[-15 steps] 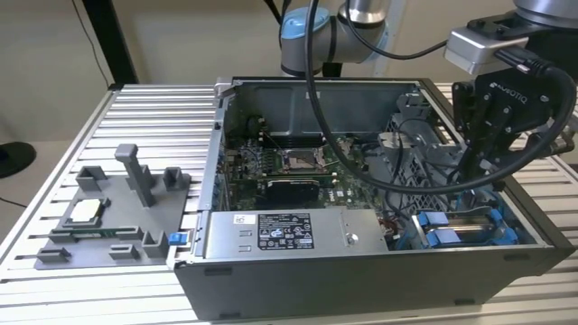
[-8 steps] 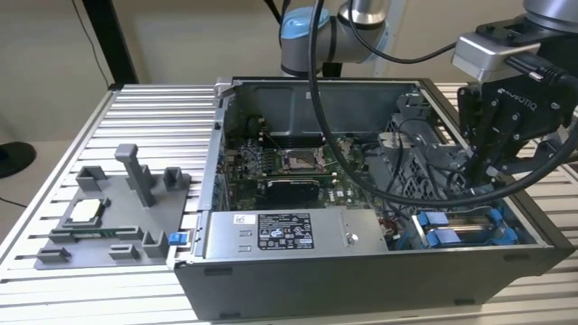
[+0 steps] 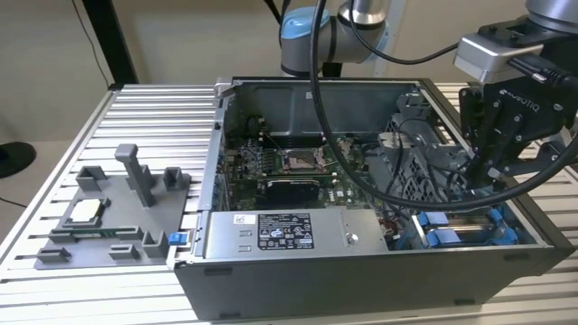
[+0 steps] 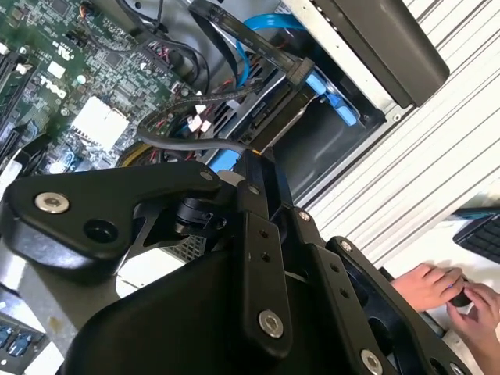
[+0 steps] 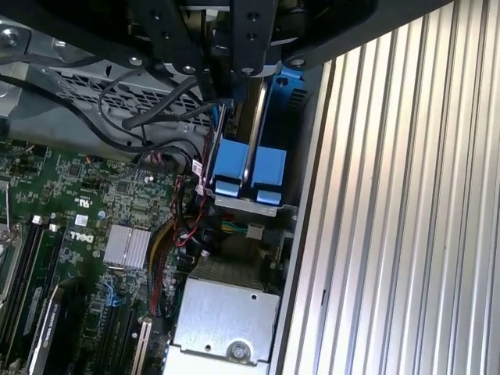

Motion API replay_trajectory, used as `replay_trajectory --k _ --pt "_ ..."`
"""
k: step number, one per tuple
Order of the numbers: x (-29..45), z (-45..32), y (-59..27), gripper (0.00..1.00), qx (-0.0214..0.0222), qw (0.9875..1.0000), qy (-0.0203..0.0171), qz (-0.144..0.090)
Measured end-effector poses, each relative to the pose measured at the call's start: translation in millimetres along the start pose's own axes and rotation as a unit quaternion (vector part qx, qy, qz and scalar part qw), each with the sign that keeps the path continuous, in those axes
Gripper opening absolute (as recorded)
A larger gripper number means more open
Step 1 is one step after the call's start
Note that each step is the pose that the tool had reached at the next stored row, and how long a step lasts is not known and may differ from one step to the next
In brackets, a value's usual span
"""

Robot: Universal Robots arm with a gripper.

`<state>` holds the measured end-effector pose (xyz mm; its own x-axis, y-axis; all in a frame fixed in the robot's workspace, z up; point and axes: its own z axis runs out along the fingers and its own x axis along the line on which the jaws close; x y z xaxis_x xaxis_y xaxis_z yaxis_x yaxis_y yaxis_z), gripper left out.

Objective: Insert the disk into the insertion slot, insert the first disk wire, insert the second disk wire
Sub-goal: 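Insert the first disk wire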

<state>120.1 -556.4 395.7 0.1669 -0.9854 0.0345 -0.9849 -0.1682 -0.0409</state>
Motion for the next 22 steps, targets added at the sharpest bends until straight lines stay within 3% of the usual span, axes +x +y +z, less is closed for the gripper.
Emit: replay_trajectory --k 22 --pt "0.0 1.4 0.1 0.0 -0.0005 0.9999 0.0006 0.014"
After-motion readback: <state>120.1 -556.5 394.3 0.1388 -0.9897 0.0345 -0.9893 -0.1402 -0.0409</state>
